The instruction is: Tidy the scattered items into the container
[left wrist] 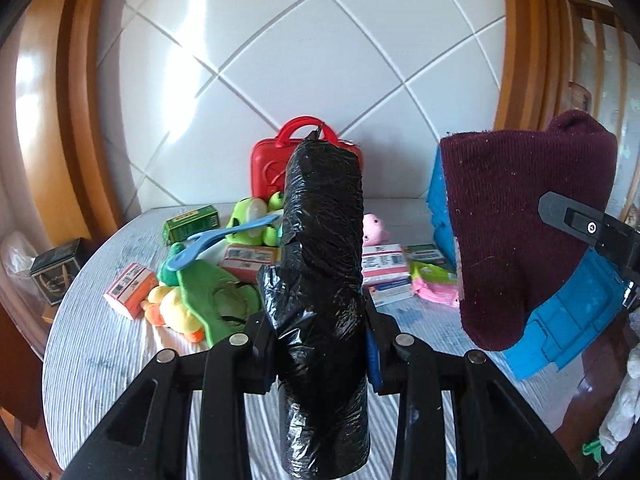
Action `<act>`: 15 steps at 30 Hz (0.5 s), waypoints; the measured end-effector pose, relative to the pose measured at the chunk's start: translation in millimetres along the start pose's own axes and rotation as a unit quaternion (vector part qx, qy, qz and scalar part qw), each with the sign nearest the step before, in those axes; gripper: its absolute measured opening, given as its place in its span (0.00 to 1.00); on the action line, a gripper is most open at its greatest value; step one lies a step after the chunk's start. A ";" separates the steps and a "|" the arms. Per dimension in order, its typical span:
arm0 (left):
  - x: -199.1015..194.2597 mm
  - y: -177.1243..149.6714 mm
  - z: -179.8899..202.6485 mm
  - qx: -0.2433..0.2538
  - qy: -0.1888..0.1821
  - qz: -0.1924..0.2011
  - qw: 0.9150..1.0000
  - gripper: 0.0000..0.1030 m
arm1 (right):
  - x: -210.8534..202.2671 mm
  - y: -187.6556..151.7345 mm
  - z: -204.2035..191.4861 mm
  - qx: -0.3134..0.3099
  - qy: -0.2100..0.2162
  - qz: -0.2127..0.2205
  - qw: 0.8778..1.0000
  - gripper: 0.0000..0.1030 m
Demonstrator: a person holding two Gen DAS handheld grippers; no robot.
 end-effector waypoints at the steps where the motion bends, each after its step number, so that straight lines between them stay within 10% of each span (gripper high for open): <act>1: 0.0 0.3 7.9 0.003 -0.003 0.002 1.000 0.32 | -4.5 0.0 5.7 0.002 -0.004 0.003 1.000 0.27; 15: -1.9 12.1 207.5 0.033 -0.023 0.076 0.996 0.32 | -107.3 14.1 174.4 -0.005 -0.056 0.102 0.993 0.27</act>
Point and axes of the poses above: each gripper's, at about its wrist camera, not at the fingertips, and x roughly the way its jaws point, z to its right, y to its top, the point moved 1 cm from there along x, roughly the way its jaws point, and after that the axes turned 10 degrees about -x, right-handed, at the moved point
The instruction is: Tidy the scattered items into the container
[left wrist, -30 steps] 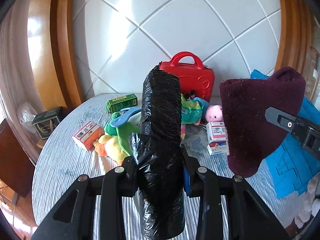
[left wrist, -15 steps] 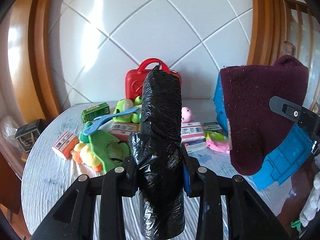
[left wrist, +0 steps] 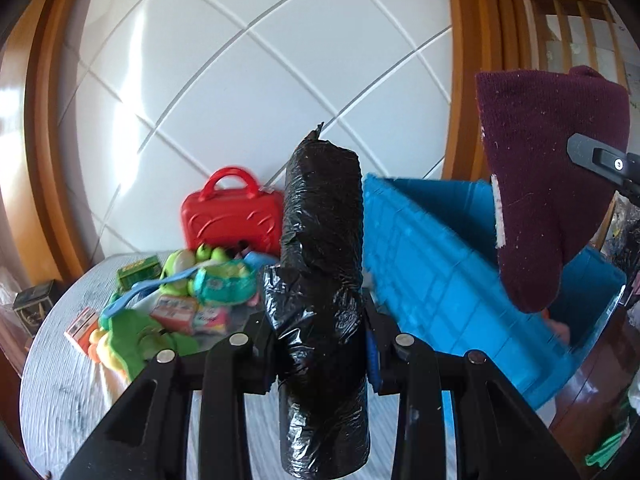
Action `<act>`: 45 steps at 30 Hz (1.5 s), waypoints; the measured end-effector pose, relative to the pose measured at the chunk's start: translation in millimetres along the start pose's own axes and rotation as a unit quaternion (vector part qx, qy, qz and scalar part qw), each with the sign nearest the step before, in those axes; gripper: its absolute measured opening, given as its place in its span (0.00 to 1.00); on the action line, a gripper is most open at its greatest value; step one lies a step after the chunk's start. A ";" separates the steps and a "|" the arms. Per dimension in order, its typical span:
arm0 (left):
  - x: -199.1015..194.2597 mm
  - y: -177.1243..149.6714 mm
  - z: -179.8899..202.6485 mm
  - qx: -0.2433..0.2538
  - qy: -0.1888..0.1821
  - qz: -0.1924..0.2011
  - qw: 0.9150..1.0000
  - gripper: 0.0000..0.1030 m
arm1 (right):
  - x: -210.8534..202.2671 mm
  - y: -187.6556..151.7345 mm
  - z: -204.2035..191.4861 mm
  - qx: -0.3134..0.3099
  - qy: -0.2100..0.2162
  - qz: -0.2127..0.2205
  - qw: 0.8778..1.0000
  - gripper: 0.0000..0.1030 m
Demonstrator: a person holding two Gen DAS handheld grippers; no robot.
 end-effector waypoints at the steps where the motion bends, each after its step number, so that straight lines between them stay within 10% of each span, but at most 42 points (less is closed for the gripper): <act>1: 0.7 2.6 20.4 0.005 0.001 0.011 1.000 0.32 | -5.6 0.8 18.9 -0.002 -0.007 0.007 1.000 0.27; 8: 30.9 13.3 150.3 0.021 -0.034 0.000 0.999 0.32 | -35.6 -19.0 149.4 0.011 -0.065 0.008 0.998 0.27; 16: 98.2 -36.4 246.8 0.061 -0.020 -0.157 0.985 0.32 | -22.3 -79.4 245.2 0.058 -0.063 -0.056 0.995 0.27; 24: 117.6 -71.5 264.5 0.072 -0.008 -0.210 0.975 0.33 | -17.5 -131.1 272.1 0.088 -0.052 -0.100 0.990 0.27; 37: 95.5 -71.3 263.9 0.066 0.007 -0.180 0.982 0.50 | -7.1 -165.4 286.3 0.100 -0.050 -0.152 0.982 0.28; 45: 84.9 -74.3 262.6 0.065 0.005 -0.173 0.983 0.51 | -9.3 -174.2 290.0 0.102 -0.059 -0.170 0.978 0.48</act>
Point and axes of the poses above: each gripper's, at about its wrist camera, not at the fingertips, and x roughly the way its jaws point, z to its right, y to its top, the point moved 1 cm from there along x, roughly the way its jaws point, and after that the axes turned 10 degrees about -x, right-handed, at the moved point
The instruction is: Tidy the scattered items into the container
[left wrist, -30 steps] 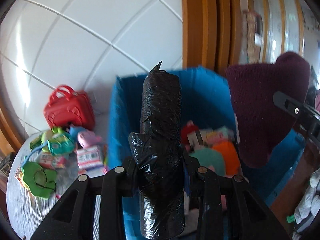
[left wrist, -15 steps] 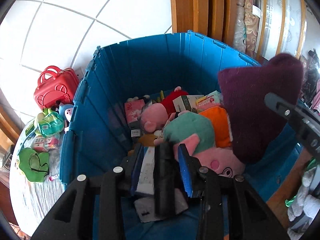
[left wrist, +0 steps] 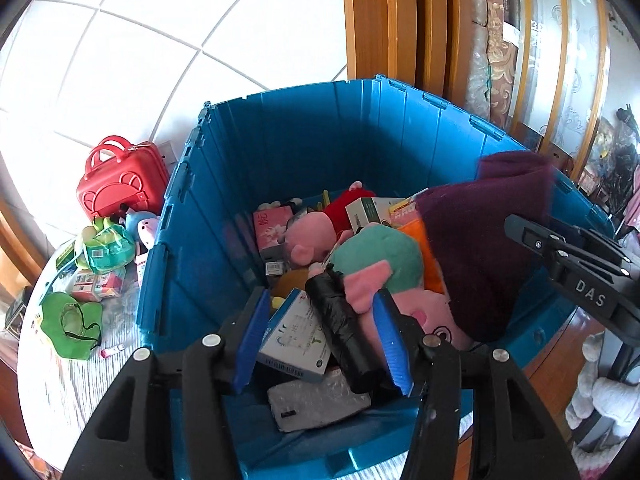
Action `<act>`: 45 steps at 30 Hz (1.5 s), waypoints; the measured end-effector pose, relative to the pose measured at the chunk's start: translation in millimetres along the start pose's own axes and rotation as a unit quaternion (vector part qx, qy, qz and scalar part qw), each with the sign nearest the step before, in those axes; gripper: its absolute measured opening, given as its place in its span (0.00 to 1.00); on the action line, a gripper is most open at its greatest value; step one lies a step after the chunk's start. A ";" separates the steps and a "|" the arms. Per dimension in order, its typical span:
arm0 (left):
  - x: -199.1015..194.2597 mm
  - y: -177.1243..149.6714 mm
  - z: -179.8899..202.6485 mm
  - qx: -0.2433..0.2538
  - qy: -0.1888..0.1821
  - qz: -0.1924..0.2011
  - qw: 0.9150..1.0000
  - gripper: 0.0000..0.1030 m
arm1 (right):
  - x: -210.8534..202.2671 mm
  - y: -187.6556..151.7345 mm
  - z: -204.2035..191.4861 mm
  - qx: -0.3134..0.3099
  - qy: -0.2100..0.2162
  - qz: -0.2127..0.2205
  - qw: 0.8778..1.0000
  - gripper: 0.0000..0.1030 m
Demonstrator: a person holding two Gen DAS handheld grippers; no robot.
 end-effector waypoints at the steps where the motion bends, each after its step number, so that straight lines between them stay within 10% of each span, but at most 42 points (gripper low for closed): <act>1: -1.4 -0.3 -0.7 -0.001 0.000 0.002 1.000 0.51 | -1.3 0.4 0.3 0.000 0.000 0.001 1.000 0.55; 3: -5.2 -0.5 -1.9 -0.003 0.000 0.007 1.000 0.51 | -5.6 1.0 0.1 -0.002 0.003 0.005 1.000 0.85; 8: -18.4 0.3 -5.8 -0.009 -0.004 0.024 1.000 0.51 | -18.1 3.7 -3.0 -0.014 0.000 0.016 1.000 0.99; 29: -94.8 2.0 -64.8 -0.063 -0.012 0.145 0.987 0.82 | -98.9 16.5 -54.9 -0.064 -0.010 0.104 0.993 1.00; 45: -112.7 -22.7 -301.4 -0.169 0.081 0.150 0.971 0.82 | -85.5 43.0 -213.0 -0.127 0.031 0.119 0.984 1.00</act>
Point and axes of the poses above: each gripper's, at about its wrist camera, not at the fingertips, and x roughly the way its jaws point, z to its right, y to its top, the point moved 1 cm from there along x, roughly the way its jaws point, and after that the axes turned 10 degrees about -x, right-handed, at the moved point
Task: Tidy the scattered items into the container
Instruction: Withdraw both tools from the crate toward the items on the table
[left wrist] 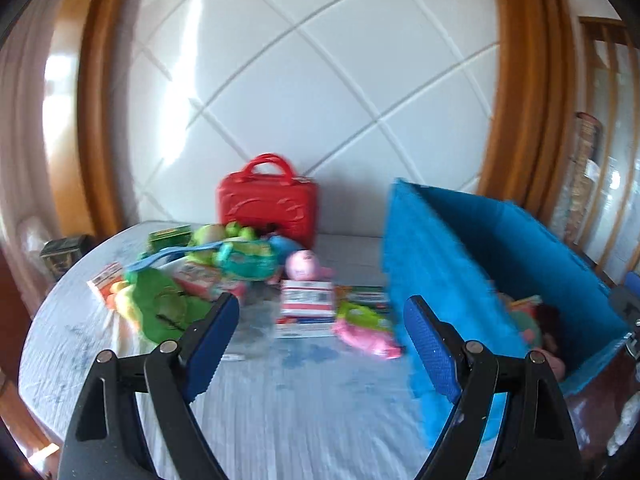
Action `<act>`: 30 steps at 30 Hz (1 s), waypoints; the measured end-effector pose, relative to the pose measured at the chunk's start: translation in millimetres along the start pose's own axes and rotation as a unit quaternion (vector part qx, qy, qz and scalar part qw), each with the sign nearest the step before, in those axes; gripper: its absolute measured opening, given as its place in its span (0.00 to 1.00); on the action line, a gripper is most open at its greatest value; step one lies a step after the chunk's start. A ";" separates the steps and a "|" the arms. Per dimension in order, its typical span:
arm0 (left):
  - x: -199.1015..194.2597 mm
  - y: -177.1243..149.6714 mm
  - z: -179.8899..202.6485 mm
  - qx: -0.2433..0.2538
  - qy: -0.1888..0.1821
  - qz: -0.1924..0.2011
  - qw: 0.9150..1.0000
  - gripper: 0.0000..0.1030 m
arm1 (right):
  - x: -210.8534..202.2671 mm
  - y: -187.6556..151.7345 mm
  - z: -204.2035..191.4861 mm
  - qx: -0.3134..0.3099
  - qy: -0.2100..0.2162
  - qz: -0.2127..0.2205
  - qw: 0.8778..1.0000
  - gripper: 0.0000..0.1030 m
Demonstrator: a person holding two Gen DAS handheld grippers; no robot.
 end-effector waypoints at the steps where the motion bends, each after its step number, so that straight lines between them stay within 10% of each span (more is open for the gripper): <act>1: 2.8 3.2 -19.2 0.002 0.011 -0.003 1.000 0.82 | 4.2 4.4 -13.6 -0.002 0.002 0.000 1.000 1.00; 13: 53.2 2.5 -202.2 -0.002 0.070 -0.082 0.994 0.82 | 86.2 19.7 -187.7 0.010 0.053 -0.051 0.997 1.00; 30: 160.1 -45.9 -203.8 -0.002 0.077 -0.207 0.975 0.82 | 218.5 -49.6 -212.7 0.043 0.116 -0.197 0.973 1.00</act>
Point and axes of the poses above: each gripper's, at about its wrist camera, not at the fingertips, and x roughly the way its jaws point, z to its right, y to its top, the point moved 1 cm from there along x, roughly the way its jaws point, and after that the axes turned 10 degrees about -x, right-handed, at the moved point
